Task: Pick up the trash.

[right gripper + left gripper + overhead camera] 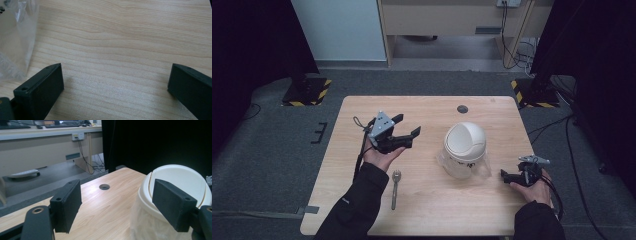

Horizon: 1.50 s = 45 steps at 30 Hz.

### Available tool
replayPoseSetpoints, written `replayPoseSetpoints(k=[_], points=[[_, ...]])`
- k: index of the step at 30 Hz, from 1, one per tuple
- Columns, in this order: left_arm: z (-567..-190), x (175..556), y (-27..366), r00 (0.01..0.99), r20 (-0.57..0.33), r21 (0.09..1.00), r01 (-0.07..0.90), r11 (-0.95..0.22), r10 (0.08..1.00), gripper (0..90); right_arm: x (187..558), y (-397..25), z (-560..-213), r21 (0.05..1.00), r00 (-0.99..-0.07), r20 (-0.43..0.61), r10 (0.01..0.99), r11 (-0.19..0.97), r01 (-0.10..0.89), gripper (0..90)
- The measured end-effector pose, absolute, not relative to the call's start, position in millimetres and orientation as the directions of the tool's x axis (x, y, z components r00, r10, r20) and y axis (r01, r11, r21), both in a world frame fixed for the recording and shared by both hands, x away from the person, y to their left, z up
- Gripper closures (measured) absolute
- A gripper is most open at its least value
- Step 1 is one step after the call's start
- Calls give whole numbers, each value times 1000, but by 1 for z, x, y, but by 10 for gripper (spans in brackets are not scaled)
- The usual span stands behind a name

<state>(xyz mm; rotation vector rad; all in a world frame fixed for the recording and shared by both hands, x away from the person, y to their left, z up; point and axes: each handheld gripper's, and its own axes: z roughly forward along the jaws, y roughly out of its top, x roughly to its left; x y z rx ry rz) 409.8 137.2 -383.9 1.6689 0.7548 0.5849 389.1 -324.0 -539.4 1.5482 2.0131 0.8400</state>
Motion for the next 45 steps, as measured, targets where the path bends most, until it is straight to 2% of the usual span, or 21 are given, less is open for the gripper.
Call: replayPoseSetpoints(k=[11,20,35,45], points=[[-407,434,77,708,-34,961,216,-171,705,231,389,-323,-539,707,-255,5,967,177,685,6],[-430,443,49,730,-66,940,273,-202,681,228,389,-323,-539,707,-255,5,967,177,685,6],[-450,452,27,737,-80,907,333,-258,671,207,389,-323,-539,707,-255,4,967,177,684,6],[-443,449,31,748,-82,909,327,-259,658,199,389,-323,-539,707,-253,6,968,175,686,6]])
